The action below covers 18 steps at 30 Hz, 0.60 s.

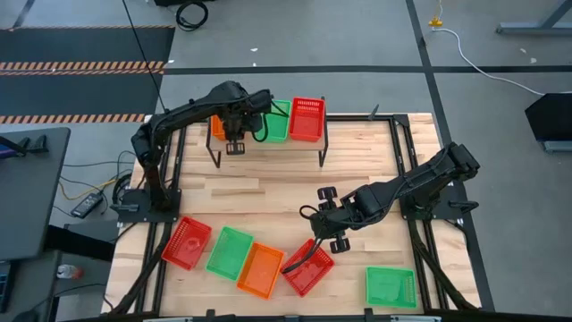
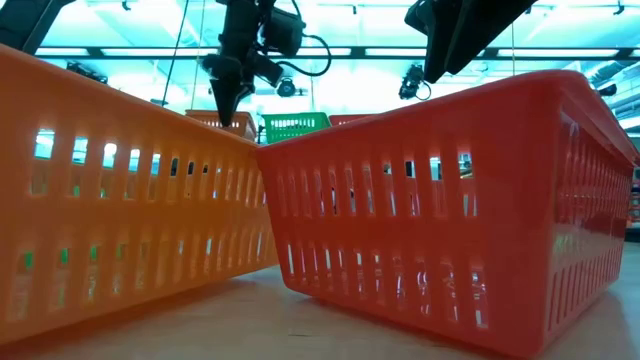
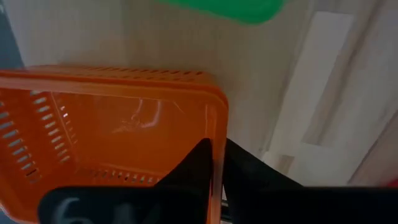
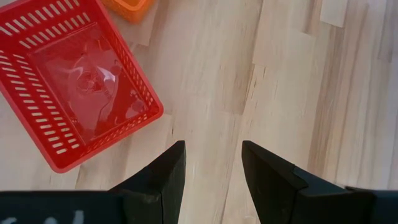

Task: Stack baskets on shelf by color
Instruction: Stack the top orange bin on the orange bin on the shelf

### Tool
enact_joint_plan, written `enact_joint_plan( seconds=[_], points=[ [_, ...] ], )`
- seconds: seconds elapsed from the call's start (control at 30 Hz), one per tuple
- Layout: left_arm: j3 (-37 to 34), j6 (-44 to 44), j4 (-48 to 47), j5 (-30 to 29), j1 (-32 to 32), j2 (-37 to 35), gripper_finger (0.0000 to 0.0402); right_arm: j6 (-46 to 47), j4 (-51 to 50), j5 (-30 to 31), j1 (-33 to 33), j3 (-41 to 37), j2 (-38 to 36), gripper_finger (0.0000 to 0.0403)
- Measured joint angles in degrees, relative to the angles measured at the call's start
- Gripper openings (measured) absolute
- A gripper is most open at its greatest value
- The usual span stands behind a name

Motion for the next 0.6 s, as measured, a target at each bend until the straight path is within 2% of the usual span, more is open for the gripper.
enact_joint_plan(
  seconds=[0.23,0.43,0.6],
  points=[
    [0.0,-0.84,0.06,-0.09,-2.23,0.0,0.0026,0.09,-0.13,0.0,0.0,0.0,0.0,0.0164],
    [-0.04,-3.96,0.11,0.15,-2.17,0.0,0.0052,0.74,-0.17,-0.07,0.02,0.0,0.0,0.0164],
    [-0.04,-4.75,0.13,0.13,-2.15,0.0,0.0057,1.52,-0.23,-0.44,0.02,0.0,0.0,0.0164]
  ],
)
